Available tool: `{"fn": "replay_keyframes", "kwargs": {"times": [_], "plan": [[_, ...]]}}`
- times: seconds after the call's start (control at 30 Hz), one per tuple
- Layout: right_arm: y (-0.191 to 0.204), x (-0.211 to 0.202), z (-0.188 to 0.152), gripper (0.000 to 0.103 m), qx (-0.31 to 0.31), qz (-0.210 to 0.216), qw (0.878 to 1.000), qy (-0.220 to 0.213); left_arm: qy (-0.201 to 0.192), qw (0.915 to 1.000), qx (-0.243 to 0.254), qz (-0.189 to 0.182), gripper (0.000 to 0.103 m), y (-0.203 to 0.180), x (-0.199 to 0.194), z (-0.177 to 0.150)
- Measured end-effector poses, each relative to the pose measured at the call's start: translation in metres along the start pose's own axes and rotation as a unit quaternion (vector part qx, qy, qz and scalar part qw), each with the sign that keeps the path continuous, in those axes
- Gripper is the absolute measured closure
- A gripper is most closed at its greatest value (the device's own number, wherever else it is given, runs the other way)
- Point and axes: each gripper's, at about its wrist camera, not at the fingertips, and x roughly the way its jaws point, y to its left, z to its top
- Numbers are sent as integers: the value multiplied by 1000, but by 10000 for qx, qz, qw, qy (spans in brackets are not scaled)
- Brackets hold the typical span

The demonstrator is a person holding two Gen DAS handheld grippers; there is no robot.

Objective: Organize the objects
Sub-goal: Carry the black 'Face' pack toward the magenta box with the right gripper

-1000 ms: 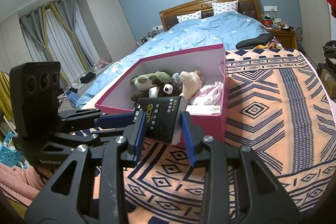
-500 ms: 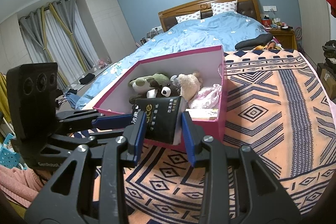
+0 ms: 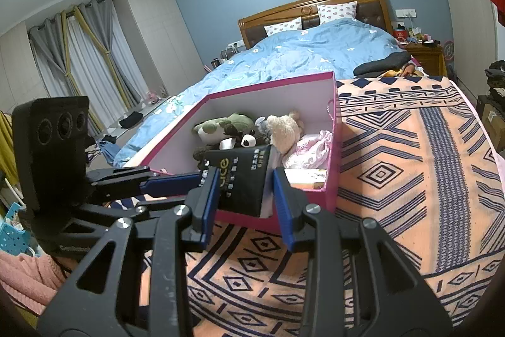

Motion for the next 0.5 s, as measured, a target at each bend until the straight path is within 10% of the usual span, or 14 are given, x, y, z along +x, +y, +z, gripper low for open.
{"fn": "replay_keyframes", "kwargs": {"times": [0.5], "plan": [[-1,2,4,66,-12,-9,10000,-15,4,10000,-2,26,71,2,2,3]]}}
